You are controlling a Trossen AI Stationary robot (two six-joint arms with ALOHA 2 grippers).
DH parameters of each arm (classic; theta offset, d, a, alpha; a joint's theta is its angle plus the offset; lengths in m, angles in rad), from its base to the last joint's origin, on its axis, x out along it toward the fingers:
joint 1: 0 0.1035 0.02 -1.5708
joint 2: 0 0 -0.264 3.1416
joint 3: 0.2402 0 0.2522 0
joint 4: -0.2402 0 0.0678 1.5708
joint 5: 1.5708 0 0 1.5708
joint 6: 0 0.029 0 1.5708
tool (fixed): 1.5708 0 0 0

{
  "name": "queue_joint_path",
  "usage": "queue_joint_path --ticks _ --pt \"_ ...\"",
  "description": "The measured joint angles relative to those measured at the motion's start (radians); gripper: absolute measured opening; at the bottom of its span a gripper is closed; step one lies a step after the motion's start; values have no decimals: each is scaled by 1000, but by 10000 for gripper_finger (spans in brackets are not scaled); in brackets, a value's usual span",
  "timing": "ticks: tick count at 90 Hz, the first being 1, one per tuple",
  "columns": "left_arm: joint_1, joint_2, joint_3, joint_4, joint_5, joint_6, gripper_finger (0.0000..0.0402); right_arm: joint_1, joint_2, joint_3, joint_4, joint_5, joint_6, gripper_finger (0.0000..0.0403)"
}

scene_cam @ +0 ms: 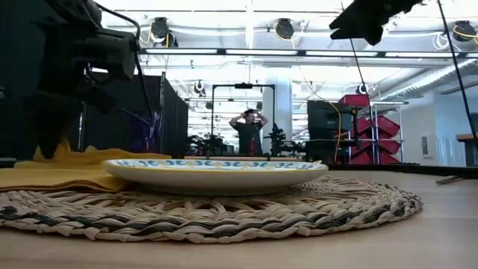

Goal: Set table place
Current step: Fold the yellow table napkin

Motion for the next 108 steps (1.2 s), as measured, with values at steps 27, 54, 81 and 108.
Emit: queue_joint_path --ticks 27,54,81,108 --pt "-4 0 78 -62 59 16 150 0 2 0 7 0 0 166" --pt "-2 0 234 -144 7 25 150 0 2 0 7 0 -1 166" --pt "55 38 258 -17 -67 76 150 0 2 0 34 0 -6 166" --pt "146 269 239 166 -100 177 150 0 2 0 45 -1 -12 166"
